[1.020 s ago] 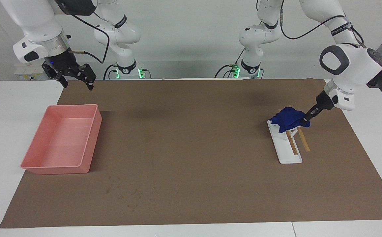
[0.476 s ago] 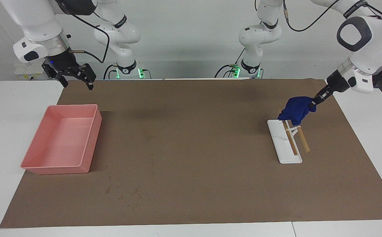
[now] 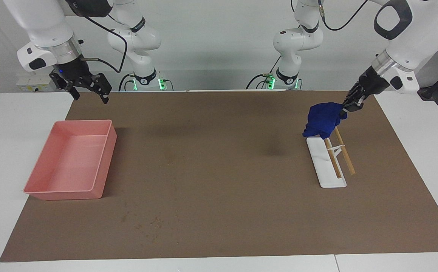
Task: Wipe water with towel using both arms
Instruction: 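Lift the blue cloth with the left gripper while the right gripper approaches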
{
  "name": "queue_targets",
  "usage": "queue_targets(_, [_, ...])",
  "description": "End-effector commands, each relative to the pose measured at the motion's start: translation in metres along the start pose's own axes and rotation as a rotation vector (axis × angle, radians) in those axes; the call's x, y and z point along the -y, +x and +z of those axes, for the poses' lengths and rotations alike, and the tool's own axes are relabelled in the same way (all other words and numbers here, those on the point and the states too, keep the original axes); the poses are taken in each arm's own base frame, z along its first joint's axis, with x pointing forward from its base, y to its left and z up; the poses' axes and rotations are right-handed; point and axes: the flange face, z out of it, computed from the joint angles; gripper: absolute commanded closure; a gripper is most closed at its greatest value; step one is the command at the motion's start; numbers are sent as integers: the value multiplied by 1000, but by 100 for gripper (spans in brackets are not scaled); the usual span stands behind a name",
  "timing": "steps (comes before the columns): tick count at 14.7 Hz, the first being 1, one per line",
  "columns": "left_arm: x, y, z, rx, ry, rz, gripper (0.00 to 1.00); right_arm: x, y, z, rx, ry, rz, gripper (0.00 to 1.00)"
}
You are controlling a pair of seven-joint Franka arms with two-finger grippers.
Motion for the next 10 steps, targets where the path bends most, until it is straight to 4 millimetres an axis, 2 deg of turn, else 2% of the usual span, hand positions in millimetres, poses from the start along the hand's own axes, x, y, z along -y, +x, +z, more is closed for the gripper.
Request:
queue_targets(1, [-12,-31,-2,47,-44,-219,100,25,-10,3,21,91,175,0])
queue_targets(5, [-36,-82,11,128,-104,-505,100,70,-23,1,77,171,336,0])
queue_targets(7, [-48,-123,25,148,-122,-619,100,86,-24,-2,106,254,476,0])
queue_targets(10, [-62,-195,44,191,-160,-746,100,130,-30,1,163,342,629,0])
